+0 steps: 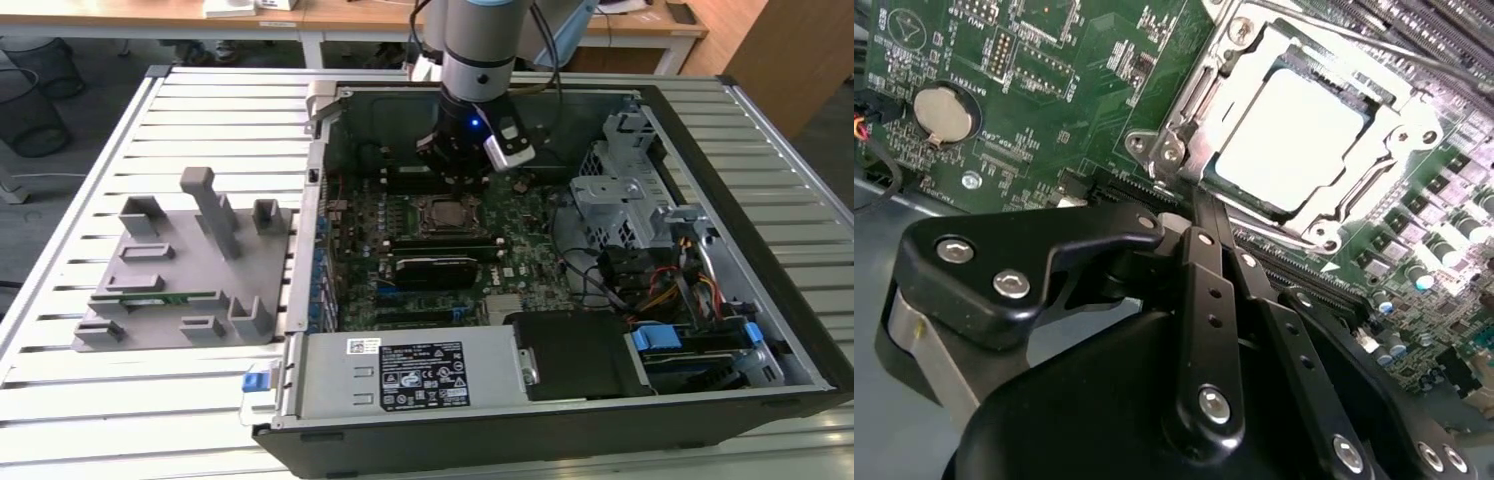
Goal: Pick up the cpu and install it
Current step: 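Install the first cpu locking lever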
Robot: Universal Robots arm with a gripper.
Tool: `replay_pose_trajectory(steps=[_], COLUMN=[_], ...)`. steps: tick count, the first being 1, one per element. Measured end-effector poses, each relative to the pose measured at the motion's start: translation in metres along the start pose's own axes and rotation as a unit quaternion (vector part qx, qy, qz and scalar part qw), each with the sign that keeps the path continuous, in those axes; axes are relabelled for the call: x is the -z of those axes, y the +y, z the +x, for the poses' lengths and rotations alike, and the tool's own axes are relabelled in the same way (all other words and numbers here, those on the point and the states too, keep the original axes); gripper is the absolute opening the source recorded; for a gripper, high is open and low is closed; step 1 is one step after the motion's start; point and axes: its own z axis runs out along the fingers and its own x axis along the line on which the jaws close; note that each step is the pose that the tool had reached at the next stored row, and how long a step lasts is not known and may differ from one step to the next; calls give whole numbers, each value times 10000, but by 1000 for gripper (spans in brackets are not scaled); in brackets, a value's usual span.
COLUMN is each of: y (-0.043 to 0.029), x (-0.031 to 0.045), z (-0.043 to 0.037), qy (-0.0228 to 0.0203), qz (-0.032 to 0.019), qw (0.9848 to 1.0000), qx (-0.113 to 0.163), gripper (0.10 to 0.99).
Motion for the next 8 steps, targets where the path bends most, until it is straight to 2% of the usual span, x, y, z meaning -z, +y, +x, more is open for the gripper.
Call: replay_pose_trajectory(steps=[4,8], y=[-2,2], x=[-26,-43], z=[0,0], qy=[0,-1], qz=[71,88], qw=[10000,10000], qx=[1,0], gripper=[106,106])
